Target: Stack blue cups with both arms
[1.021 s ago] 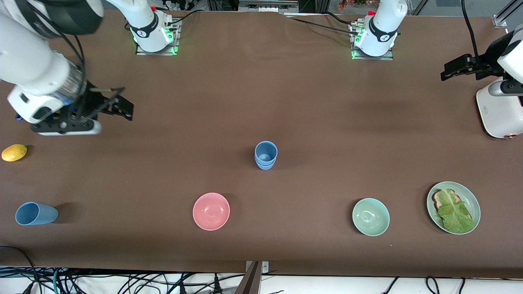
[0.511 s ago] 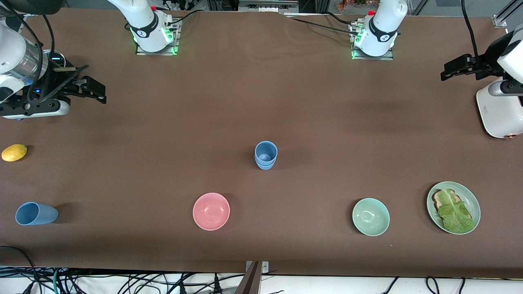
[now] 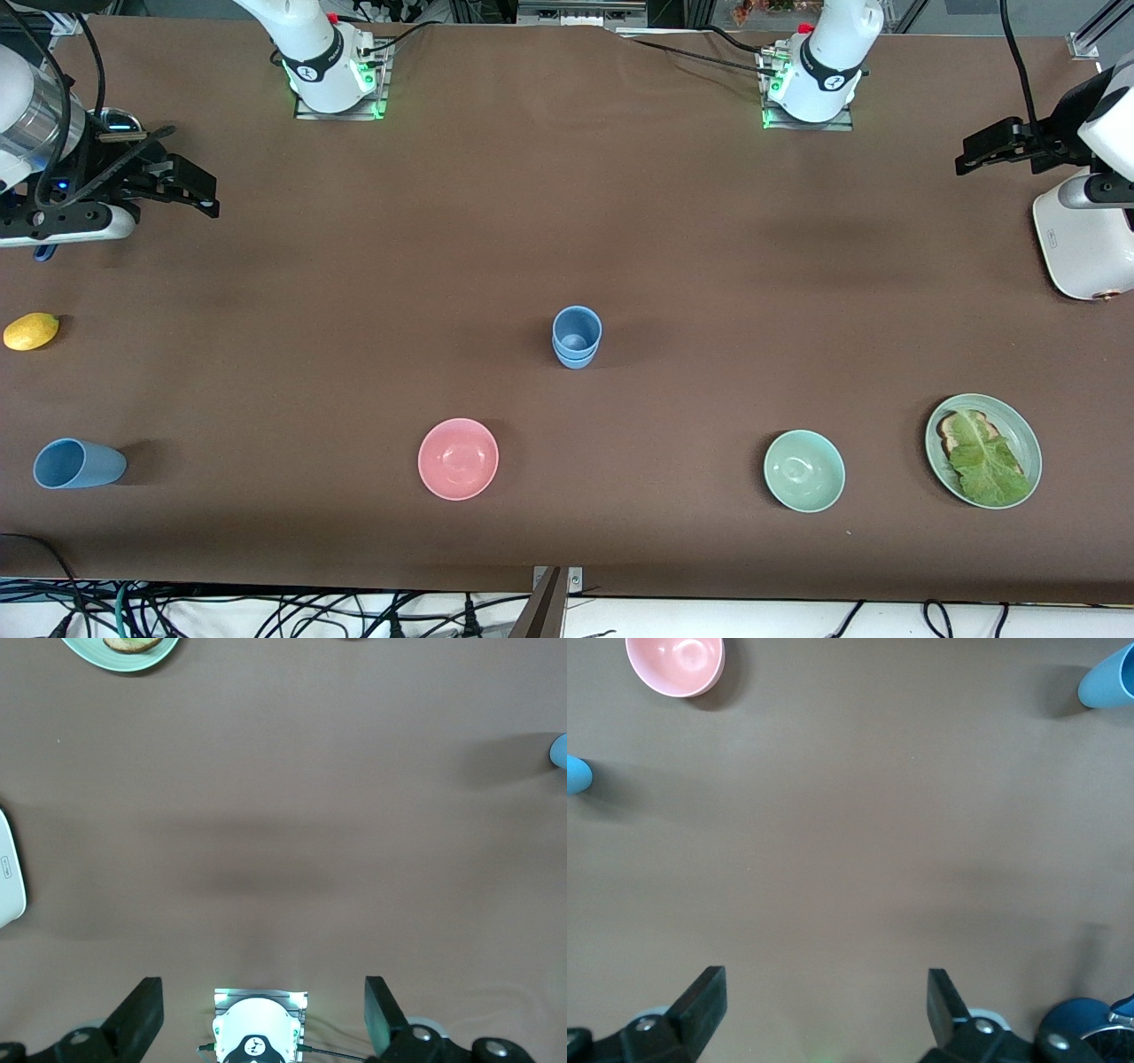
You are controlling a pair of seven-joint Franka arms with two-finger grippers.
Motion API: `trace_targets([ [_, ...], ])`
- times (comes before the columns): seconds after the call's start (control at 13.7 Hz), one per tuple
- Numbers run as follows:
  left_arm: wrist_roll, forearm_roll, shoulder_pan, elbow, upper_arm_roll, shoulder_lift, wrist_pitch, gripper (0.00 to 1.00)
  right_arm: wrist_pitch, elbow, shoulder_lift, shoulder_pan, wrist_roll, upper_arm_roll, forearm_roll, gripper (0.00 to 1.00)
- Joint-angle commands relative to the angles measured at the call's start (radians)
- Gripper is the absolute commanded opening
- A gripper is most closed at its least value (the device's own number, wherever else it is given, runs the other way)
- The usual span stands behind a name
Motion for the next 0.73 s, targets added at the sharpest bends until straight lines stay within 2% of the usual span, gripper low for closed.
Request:
trace_targets([
  [0.0,0.003,-0.015,-0.006,0.004,0.004,0.000,-0.008,1.00,-0.023,0.010,-0.009,-0.016,-0.017,0.013,0.000,1.00],
  [0.66,0.003,-0.015,-0.006,0.005,0.004,0.004,-0.008,1.00,-0.028,0.010,-0.012,-0.019,-0.018,0.007,0.002,1.00],
])
